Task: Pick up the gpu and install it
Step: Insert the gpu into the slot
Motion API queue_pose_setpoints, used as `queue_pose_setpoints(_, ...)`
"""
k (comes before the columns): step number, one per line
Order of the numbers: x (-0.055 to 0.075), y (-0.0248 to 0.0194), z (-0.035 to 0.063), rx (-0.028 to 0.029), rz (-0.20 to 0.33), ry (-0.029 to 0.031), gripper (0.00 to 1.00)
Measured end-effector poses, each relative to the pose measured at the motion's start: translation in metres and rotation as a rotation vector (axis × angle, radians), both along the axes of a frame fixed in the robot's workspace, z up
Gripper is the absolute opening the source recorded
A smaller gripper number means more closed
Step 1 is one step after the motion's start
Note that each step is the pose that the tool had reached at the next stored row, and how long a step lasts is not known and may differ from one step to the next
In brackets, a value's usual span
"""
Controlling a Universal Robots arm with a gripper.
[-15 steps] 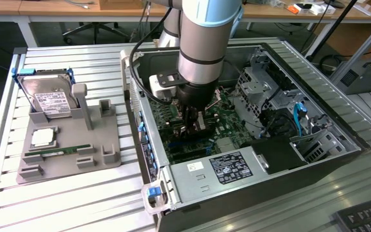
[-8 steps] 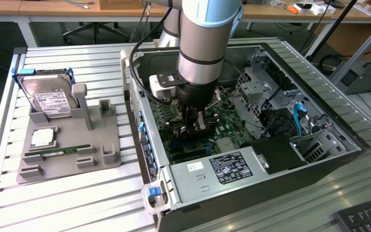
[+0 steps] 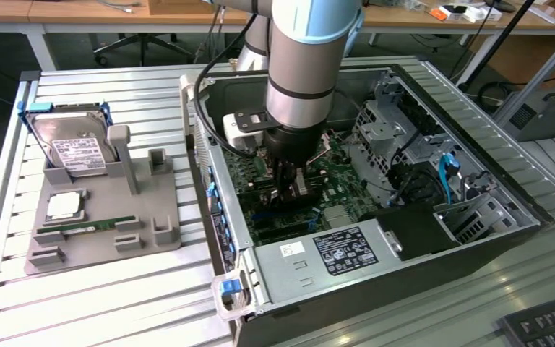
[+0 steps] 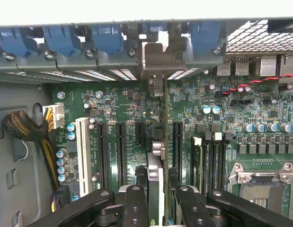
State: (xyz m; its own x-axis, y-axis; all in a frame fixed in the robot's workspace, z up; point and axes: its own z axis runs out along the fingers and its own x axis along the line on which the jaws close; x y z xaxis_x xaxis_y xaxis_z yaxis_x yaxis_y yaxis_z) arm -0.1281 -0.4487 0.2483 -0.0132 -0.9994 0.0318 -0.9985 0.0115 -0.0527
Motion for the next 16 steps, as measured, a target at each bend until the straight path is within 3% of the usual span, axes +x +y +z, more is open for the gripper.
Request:
queue_pose_setpoints(8,0.0,0.0,0.0018,0.0004,0.0,-0.0005,0.35)
queue_pose_setpoints(14,-0.001,0.002,0.021,0.0015,0.0,-0.0022,0.35)
queue_pose_setpoints(16,-0.001,0.0047,0.0292,0.0016,0.0,-0.0022,0.35)
